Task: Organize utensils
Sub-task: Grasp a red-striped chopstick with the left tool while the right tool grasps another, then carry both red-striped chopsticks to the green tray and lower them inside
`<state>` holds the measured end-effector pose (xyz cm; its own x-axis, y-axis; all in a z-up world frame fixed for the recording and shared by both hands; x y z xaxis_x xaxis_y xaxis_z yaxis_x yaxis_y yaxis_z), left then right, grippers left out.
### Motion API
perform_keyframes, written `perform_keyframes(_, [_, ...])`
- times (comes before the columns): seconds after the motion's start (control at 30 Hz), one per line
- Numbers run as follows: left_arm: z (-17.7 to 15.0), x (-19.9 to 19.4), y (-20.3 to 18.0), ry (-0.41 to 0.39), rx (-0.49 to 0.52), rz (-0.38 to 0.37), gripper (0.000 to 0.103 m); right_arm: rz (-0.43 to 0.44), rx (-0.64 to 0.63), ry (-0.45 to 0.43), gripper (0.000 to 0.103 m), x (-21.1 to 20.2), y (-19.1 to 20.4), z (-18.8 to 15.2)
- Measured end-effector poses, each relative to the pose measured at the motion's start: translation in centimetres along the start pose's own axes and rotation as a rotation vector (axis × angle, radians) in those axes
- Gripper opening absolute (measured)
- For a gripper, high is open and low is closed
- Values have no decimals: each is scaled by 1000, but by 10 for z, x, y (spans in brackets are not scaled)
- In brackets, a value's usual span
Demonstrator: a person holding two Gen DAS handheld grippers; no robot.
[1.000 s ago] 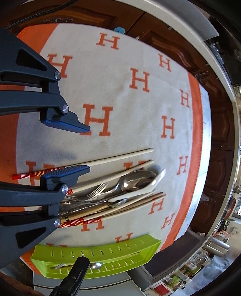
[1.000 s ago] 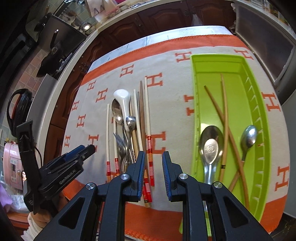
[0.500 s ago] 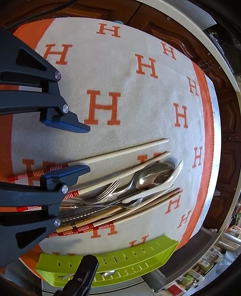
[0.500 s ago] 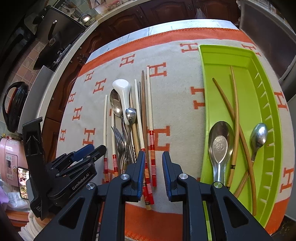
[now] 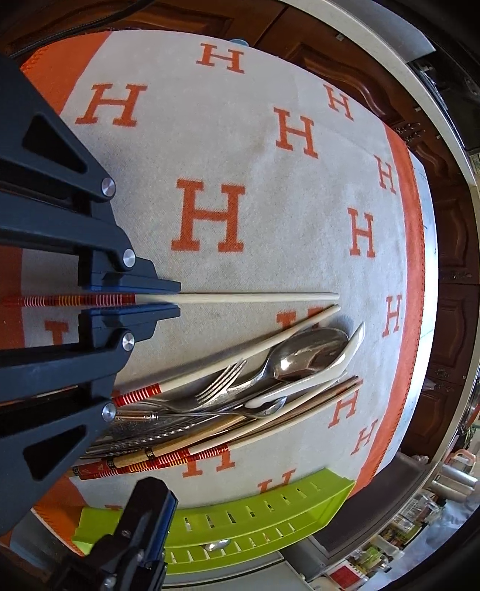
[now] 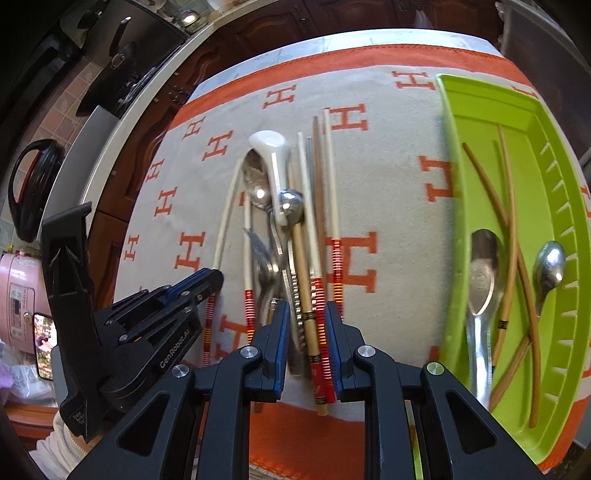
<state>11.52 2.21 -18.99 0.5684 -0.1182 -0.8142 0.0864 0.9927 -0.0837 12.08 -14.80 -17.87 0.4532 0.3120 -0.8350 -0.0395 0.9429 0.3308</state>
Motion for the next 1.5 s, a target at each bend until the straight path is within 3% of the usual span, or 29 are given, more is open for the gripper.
perform_keyframes(0.17, [-2, -6, 17, -2, -50, -4, 3, 83, -86, -39, 19, 3, 35, -2])
perform_keyframes(0.3, [-3, -14, 34, -22, -74, 0, 3, 85, -145, -50, 19, 14, 56, -5])
perform_keyframes(0.77, [-4, -15, 74, -39, -135, -26, 3, -125, -230, 1, 19, 72, 70, -2])
perform_keyframes(0.9, [-3, -13, 78, -37, -147, -41, 3, -169, -272, -10, 7, 83, 78, -1])
perform_keyframes(0.97, [-3, -12, 79, -38, -152, -43, 3, -174, -271, -20, 7, 84, 80, 0])
perform_keyframes(1.23, [0, -20, 81, -43, -166, -58, 3, -45, -133, -29, 6, 64, 80, 6])
perform_keyframes(1.5, [8, -40, 54, -53, -137, -96, 3, 30, -60, -117, 6, 9, 70, 14])
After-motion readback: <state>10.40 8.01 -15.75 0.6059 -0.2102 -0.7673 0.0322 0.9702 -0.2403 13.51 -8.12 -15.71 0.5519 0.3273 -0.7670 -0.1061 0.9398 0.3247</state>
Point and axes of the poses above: each gripper's, at about its wrist camera, not at the fingertips, and x roughly the way its jaws point, y to its left, z to its top, the point moved 5 cm from there along x, roughly the way its jaws point, and after that the axes turned 15 degrees about -y, right-handed, at the moved point
